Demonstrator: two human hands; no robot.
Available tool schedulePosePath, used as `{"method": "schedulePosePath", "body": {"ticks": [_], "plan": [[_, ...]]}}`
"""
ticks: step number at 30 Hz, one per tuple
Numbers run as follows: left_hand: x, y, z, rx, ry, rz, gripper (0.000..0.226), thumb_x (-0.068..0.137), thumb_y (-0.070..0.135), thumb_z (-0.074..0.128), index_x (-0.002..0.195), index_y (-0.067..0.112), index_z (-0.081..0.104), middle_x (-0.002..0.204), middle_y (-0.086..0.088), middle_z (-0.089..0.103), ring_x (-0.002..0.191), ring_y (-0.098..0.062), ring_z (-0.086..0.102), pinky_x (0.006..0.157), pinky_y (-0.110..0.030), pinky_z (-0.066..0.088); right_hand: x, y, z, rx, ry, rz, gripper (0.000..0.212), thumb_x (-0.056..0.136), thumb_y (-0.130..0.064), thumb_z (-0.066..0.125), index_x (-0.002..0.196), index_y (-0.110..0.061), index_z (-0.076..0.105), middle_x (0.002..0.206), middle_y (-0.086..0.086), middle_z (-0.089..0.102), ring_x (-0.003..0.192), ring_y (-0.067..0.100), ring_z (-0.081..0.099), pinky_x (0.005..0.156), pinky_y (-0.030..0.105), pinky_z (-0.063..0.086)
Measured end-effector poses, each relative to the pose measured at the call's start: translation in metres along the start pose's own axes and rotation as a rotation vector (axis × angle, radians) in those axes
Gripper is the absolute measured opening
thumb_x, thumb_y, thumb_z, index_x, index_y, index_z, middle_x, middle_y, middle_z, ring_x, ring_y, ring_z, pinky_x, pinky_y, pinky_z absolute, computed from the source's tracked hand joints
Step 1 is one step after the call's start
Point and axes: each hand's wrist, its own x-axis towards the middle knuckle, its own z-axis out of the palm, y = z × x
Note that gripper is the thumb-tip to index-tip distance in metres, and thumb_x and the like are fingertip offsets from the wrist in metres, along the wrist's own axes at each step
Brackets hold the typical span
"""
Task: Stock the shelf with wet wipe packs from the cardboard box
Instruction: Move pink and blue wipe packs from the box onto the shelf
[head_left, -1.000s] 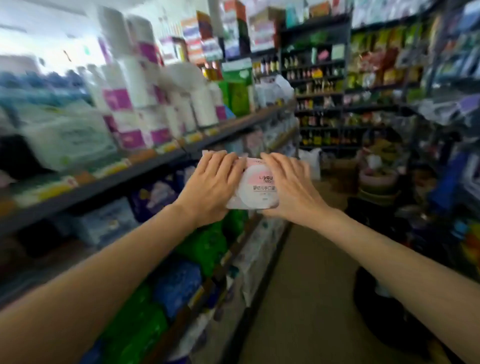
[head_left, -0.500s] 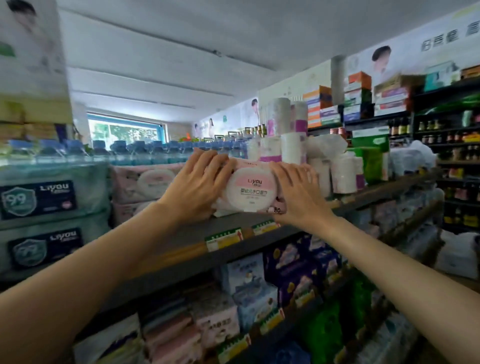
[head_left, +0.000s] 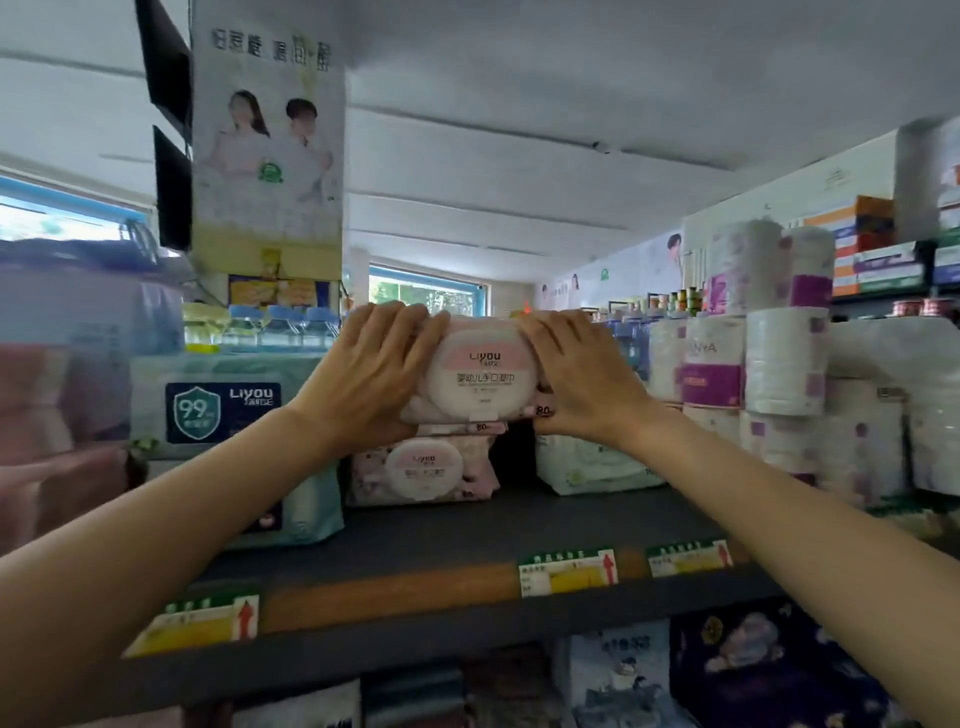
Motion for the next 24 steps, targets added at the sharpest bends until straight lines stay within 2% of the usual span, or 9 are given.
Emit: {"method": "schedulePosePath", "body": {"ticks": [3, 4, 7, 9, 11, 13, 16, 19, 24], "plan": [[-0.025, 0.009, 0.021, 0.049, -0.267, 0.012, 0.119, 0.039, 0.067, 0.075, 0.129, -0.003, 0.037, 0.11, -0.019, 0.057, 0.096, -0.031, 0.045, 0.079, -0.042, 0.05, -0.001, -0.018, 0.037, -0.035, -0.098, -0.082, 0.09, 0.049, -0.07, 0.047, 0.116, -0.011, 0.042, 0.108, 0.009, 0.06, 0.092, 0.029, 0.059, 0.071, 0.039, 0.049], [-0.03, 0.014, 0.026, 0.075, -0.352, 0.022, 0.125, 0.039, 0.066, 0.076, 0.132, -0.004, 0.031, 0.112, -0.019, 0.056, 0.097, -0.031, 0.045, 0.08, -0.042, 0.049, -0.002, -0.024, 0.052, -0.041, -0.122, -0.113, 0.091, 0.048, -0.075, 0.046, 0.113, -0.012, 0.043, 0.106, 0.008, 0.061, 0.09, 0.029, 0.059, 0.069, 0.038, 0.05], [-0.037, 0.027, 0.044, 0.067, -0.611, 0.052, 0.113, 0.073, 0.051, 0.067, 0.146, -0.001, -0.003, 0.136, -0.018, 0.033, 0.119, -0.031, 0.036, 0.1, -0.039, 0.034, -0.004, -0.04, 0.088, -0.052, -0.232, -0.194, 0.103, 0.026, -0.077, 0.067, 0.104, -0.013, 0.047, 0.096, 0.006, 0.064, 0.083, 0.026, 0.06, 0.063, 0.036, 0.052], [-0.037, 0.033, 0.054, 0.009, -0.729, 0.018, 0.096, 0.083, 0.034, 0.062, 0.147, 0.003, -0.002, 0.141, -0.018, 0.027, 0.127, -0.032, 0.032, 0.103, -0.037, 0.03, -0.006, -0.048, 0.102, -0.054, -0.309, -0.219, 0.106, 0.02, -0.072, 0.073, 0.104, -0.013, 0.048, 0.095, 0.006, 0.062, 0.084, 0.025, 0.057, 0.063, 0.034, 0.05], [-0.035, 0.035, 0.06, -0.022, -0.768, 0.004, 0.086, 0.083, 0.026, 0.063, 0.146, 0.008, 0.008, 0.143, -0.018, 0.027, 0.13, -0.032, 0.03, 0.104, -0.036, 0.029, -0.007, -0.051, 0.106, -0.073, -0.339, -0.242, 0.105, 0.037, -0.069, 0.073, 0.118, -0.011, 0.043, 0.113, 0.011, 0.055, 0.102, 0.029, 0.05, 0.077, 0.037, 0.046], [-0.029, 0.032, 0.059, -0.027, -0.816, 0.022, 0.082, 0.083, 0.025, 0.063, 0.145, 0.011, 0.011, 0.146, -0.02, 0.024, 0.132, -0.033, 0.028, 0.106, -0.037, 0.03, -0.004, -0.048, 0.103, 0.009, -0.47, -0.279, 0.099, 0.06, -0.062, 0.07, 0.135, -0.013, 0.029, 0.134, 0.013, 0.036, 0.123, 0.032, 0.034, 0.096, 0.042, 0.035], [-0.021, 0.027, 0.051, -0.059, -0.904, 0.021, 0.088, 0.078, 0.036, 0.069, 0.145, 0.015, 0.016, 0.146, -0.019, 0.024, 0.132, -0.033, 0.028, 0.106, -0.039, 0.031, 0.002, -0.042, 0.084, 0.183, -0.582, -0.215, 0.093, 0.067, -0.059, 0.069, 0.14, -0.02, 0.026, 0.142, 0.007, 0.028, 0.131, 0.026, 0.025, 0.103, 0.041, 0.034], [-0.017, 0.03, 0.043, -0.25, -0.858, -0.05, 0.078, 0.079, 0.05, 0.064, 0.14, 0.017, 0.028, 0.141, -0.013, 0.033, 0.131, -0.03, 0.032, 0.106, -0.041, 0.031, -0.003, -0.031, 0.062, 0.208, -0.599, -0.089, 0.072, 0.079, -0.049, 0.064, 0.138, -0.021, 0.034, 0.143, 0.003, 0.033, 0.131, 0.022, 0.032, 0.106, 0.041, 0.032], [0.004, 0.064, 0.009, -0.546, -0.414, -0.031, 0.036, 0.091, 0.029, 0.049, 0.124, 0.016, 0.052, 0.128, -0.007, 0.052, 0.116, -0.028, 0.051, 0.092, -0.036, 0.04, -0.059, -0.003, 0.002, 0.228, -0.593, 0.225, 0.036, 0.089, -0.021, 0.055, 0.124, -0.014, 0.05, 0.124, 0.008, 0.051, 0.111, 0.025, 0.052, 0.092, 0.037, 0.044]]}}
